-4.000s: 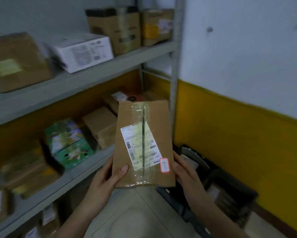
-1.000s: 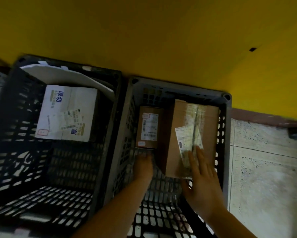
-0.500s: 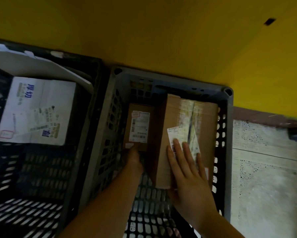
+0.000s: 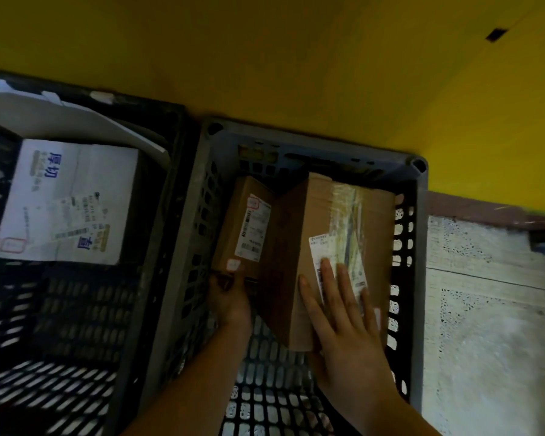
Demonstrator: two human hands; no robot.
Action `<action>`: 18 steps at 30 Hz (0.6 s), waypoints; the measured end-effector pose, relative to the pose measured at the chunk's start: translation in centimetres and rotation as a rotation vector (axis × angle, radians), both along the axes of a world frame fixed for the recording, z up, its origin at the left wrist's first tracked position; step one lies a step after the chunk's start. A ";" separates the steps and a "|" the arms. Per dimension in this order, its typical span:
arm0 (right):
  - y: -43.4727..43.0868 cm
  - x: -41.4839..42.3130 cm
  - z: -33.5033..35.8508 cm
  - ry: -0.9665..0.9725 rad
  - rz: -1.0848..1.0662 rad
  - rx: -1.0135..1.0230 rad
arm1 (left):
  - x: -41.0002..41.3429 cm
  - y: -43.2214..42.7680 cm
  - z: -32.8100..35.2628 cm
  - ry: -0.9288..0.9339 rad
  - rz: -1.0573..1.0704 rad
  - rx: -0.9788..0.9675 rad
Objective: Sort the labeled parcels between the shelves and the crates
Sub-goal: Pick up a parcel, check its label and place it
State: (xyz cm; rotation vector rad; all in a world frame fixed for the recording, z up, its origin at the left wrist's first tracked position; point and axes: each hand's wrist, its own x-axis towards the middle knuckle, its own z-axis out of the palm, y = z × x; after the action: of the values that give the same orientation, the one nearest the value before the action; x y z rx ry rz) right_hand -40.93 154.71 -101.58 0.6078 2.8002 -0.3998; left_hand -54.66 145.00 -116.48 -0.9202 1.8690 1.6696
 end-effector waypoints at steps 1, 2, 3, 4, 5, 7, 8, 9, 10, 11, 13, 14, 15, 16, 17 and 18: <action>-0.1 0.0 0.0 -0.002 0.004 0.003 | 0.2 -0.2 -0.1 -0.003 -0.004 -0.011; -0.2 0.0 0.0 -0.004 0.007 0.006 | 0.3 -0.4 -0.3 -0.011 -0.002 -0.016; -0.2 -0.1 0.1 -0.006 0.006 0.007 | 0.4 -0.5 -0.2 -0.026 -0.001 -0.029; -0.1 -0.1 0.2 -0.009 0.005 0.009 | 0.5 -0.6 0.0 -0.026 -0.003 -0.048; 0.0 -0.1 0.3 -0.021 0.003 0.013 | 0.7 -0.6 0.6 -0.005 -0.010 -0.076; -0.1 -0.1 0.4 -0.058 -0.007 0.023 | 1.4 -0.4 2.1 0.122 -0.051 -0.103; -0.3 0.0 0.4 -0.069 -0.015 0.027 | 1.9 -0.4 2.6 0.182 -0.085 -0.100; -0.4 0.0 0.2 -0.073 -0.028 0.031 | 2.4 -0.3 3.4 0.213 -0.110 -0.082; -0.4 0.1 0.0 -0.075 -0.042 0.034 | 2.8 -0.4 3.6 0.209 -0.116 -0.050; -0.4 0.0 -0.3 -0.082 -0.057 0.037 | 2.9 -0.4 3.7 0.176 -0.102 -0.041; -0.2 -0.6 -0.9 -0.106 -0.093 0.041 | 2.8 -0.5 2.8 0.058 -0.047 -0.044; 0.0 -1.1 -1.2 -0.119 -0.110 0.039 | 2.6 -0.5 2.1 -0.010 -0.008 -0.014; 0.0 -1.4 -1.4 -0.128 -0.123 0.039 | 2.2 -0.5 1.5 -0.077 0.031 0.035; 0.0 -1.6 -1.7 -0.127 -0.131 0.044 | 1.8 -0.3 0.9 -0.132 0.066 0.097; -0.1 -1.6 -2.0 -0.119 -0.135 0.054 | 1.3 -0.1 0.3 -0.168 0.092 0.146; -0.2 -1.4 -2.3 -0.110 -0.134 0.061 | 0.9 0.1 -0.3 -0.185 0.102 0.172</action>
State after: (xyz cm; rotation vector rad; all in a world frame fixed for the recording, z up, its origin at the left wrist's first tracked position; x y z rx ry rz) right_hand -42.34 154.52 -103.89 0.8092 2.6836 -0.2977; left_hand -53.77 145.14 -116.78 -1.0736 1.5554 1.7097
